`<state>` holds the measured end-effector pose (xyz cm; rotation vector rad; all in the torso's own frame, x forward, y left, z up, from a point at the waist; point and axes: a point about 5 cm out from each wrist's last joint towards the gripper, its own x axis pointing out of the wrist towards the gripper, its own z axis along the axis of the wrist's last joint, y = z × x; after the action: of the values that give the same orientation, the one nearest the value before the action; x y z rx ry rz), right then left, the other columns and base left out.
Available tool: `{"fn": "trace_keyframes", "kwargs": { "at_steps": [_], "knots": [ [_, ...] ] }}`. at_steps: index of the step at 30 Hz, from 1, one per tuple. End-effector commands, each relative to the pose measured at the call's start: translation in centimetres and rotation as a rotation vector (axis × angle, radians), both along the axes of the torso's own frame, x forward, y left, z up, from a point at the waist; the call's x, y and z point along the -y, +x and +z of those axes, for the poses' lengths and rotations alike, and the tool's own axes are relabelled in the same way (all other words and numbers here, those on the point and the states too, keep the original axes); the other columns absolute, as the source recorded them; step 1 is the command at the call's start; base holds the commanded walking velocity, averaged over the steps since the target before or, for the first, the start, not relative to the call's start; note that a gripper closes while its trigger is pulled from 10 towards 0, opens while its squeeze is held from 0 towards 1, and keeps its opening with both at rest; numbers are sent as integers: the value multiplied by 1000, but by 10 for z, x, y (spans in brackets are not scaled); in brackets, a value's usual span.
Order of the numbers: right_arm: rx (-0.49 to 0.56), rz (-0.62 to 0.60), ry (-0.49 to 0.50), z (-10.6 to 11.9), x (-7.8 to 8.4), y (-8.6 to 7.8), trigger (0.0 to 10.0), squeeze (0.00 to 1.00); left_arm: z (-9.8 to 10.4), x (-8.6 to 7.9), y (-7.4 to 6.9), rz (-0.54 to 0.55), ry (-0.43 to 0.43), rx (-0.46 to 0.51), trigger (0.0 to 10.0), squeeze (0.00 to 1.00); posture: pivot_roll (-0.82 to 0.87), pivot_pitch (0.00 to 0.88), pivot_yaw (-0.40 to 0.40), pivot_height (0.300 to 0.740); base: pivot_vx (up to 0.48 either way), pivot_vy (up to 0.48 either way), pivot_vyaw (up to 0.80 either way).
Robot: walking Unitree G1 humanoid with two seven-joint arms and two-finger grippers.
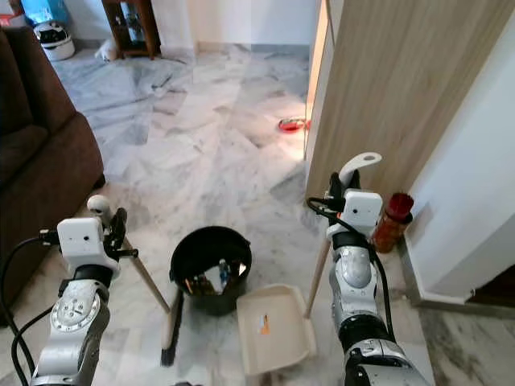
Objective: Sweep floor
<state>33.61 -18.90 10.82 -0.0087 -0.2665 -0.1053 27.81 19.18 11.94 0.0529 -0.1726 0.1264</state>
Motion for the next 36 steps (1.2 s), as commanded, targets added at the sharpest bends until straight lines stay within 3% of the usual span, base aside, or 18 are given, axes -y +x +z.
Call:
{"fn": "trace_keyframes", "kwargs": {
  "at_steps": [1,30,36],
  "knots": [
    [25,8,10,5,-2,1,10000,0,5,-3,1,7,15,33,10000,0,110,67,27,740,-270,0,0],
    [7,33,7,4,-2,2,10000,0,3,1,0,10,10,35,10000,0,101,84,11,740,-284,0,0],
    [-15,32,9,1,-2,1,10000,0,2,3,2,-10,6,28,10000,0,102,79,18,740,0,0,0]
  ]
}}
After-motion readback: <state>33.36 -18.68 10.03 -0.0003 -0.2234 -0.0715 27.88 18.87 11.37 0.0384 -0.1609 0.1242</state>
